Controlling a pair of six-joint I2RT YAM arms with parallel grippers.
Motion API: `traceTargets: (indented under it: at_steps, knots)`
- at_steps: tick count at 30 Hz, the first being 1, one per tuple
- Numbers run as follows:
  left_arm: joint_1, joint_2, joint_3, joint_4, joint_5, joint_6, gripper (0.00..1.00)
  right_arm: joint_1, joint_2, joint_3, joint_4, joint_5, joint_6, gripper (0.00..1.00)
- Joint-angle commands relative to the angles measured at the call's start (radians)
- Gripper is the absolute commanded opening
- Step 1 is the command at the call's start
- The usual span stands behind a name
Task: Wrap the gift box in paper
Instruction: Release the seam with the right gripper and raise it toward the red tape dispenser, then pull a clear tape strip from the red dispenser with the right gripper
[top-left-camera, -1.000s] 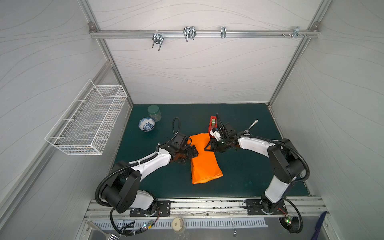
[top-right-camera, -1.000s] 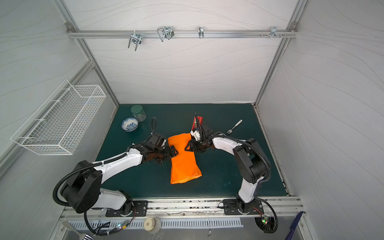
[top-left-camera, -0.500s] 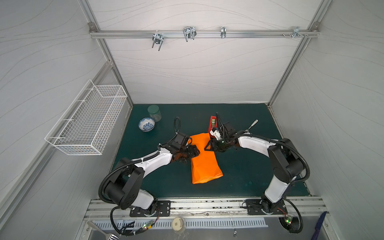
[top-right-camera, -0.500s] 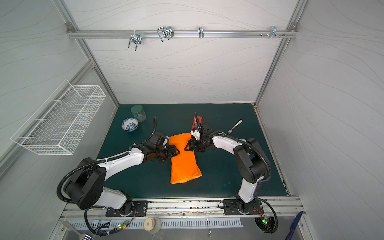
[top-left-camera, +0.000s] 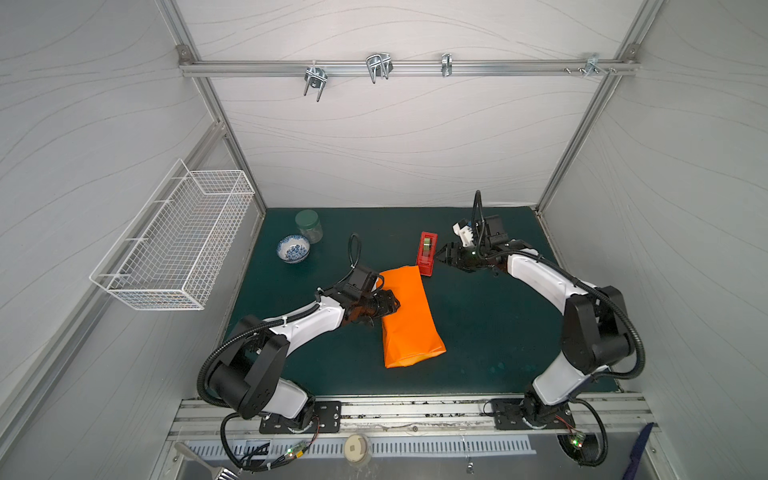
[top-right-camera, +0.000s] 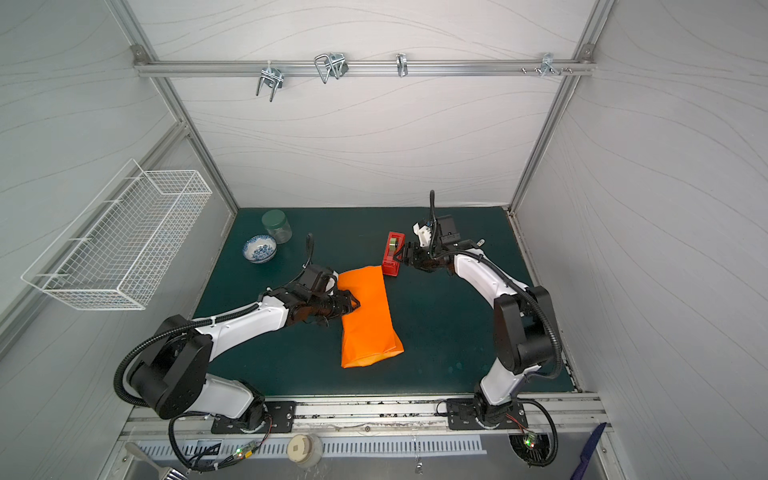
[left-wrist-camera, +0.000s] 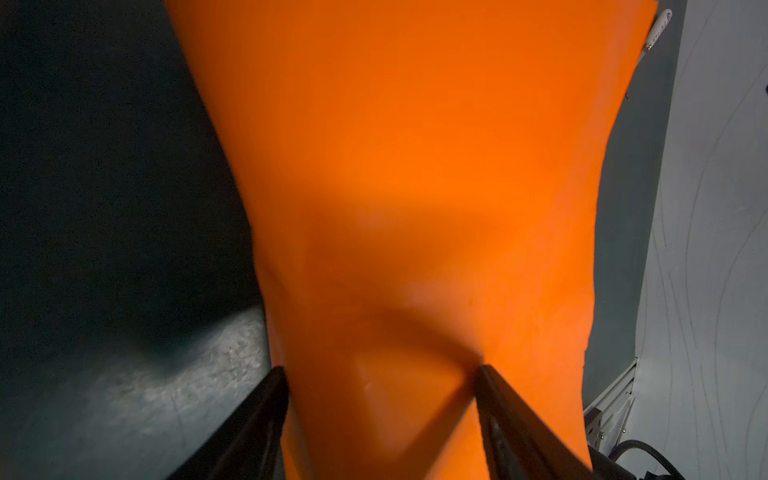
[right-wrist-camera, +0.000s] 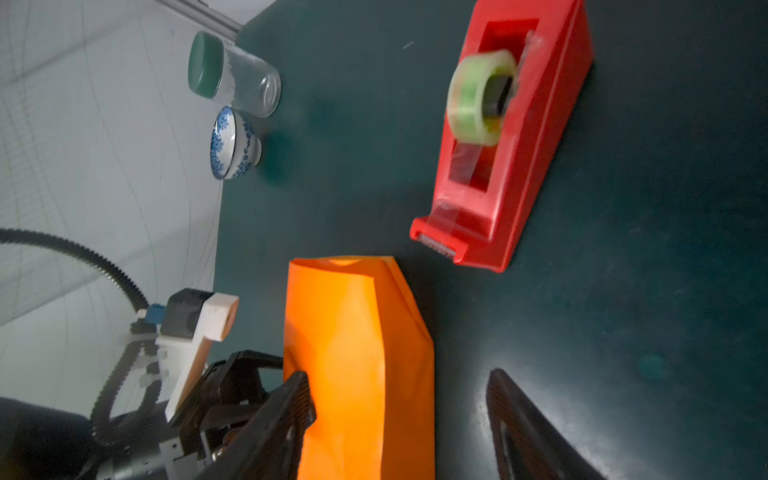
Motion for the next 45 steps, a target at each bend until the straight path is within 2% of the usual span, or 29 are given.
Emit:
traceTargets:
  at_steps: [1, 11, 22, 30, 45]
  knots:
    - [-0.002, 0.053, -0.039, -0.146, -0.080, 0.030, 0.72, -0.007, 0.086, 0.068, 0.015, -0.003, 0.022, 0.64]
    - [-0.003, 0.055, -0.034, -0.144, -0.080, 0.030, 0.72, -0.011, 0.320, 0.232, 0.047, -0.107, 0.095, 0.51]
    - [-0.001, 0.053, -0.031, -0.143, -0.079, 0.033, 0.72, -0.008, 0.431, 0.253, 0.109, -0.182, 0.165, 0.40]
    - [-0.002, 0.051, -0.026, -0.145, -0.082, 0.034, 0.72, -0.008, 0.453, 0.240, 0.170, -0.224, 0.223, 0.26]
    - [-0.002, 0.047, -0.030, -0.144, -0.083, 0.036, 0.72, -0.015, 0.389, 0.164, 0.348, -0.269, 0.404, 0.00]
